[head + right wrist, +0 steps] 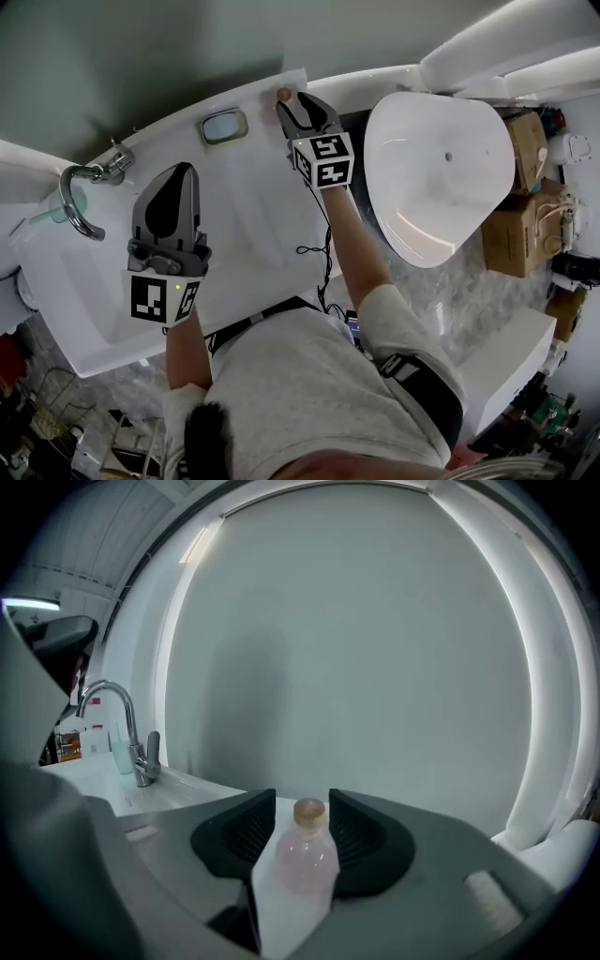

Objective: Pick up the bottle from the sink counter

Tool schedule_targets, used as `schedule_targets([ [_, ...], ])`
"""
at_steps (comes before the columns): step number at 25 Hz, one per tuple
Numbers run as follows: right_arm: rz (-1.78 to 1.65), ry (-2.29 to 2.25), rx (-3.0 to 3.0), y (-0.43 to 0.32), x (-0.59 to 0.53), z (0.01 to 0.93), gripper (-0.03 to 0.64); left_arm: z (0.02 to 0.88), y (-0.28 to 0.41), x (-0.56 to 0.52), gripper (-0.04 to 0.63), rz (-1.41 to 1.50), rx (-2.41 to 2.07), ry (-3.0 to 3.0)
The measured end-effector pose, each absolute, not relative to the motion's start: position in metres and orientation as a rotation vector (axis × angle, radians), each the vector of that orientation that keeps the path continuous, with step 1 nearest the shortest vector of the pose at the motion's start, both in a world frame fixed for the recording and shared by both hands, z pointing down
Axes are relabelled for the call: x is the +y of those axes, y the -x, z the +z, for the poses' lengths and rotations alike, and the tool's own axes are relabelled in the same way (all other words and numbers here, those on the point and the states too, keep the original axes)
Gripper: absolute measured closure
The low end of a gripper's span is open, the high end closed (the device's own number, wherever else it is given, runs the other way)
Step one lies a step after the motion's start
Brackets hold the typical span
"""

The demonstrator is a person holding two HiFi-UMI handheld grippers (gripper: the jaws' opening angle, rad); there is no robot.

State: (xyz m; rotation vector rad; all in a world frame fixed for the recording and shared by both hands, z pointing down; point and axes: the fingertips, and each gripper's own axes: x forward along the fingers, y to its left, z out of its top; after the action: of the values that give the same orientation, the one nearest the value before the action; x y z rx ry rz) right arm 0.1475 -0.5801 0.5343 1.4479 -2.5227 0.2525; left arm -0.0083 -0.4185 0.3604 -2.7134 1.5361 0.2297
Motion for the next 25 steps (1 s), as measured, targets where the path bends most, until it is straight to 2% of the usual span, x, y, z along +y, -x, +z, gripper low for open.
schedule_targets([
  [9, 0.247, -1.468, -2.51, -0.146, -0.603, 0.573, 0.433, 0.378, 0.012, -0.426, 0.588, 0.198, 1.63, 2.697],
  [25, 0.162, -1.5, -2.562, -0.128, -0.62, 0.583, 0.444, 0.39, 0.021, -0.425, 0.588, 0.11, 1.729, 2.652],
])
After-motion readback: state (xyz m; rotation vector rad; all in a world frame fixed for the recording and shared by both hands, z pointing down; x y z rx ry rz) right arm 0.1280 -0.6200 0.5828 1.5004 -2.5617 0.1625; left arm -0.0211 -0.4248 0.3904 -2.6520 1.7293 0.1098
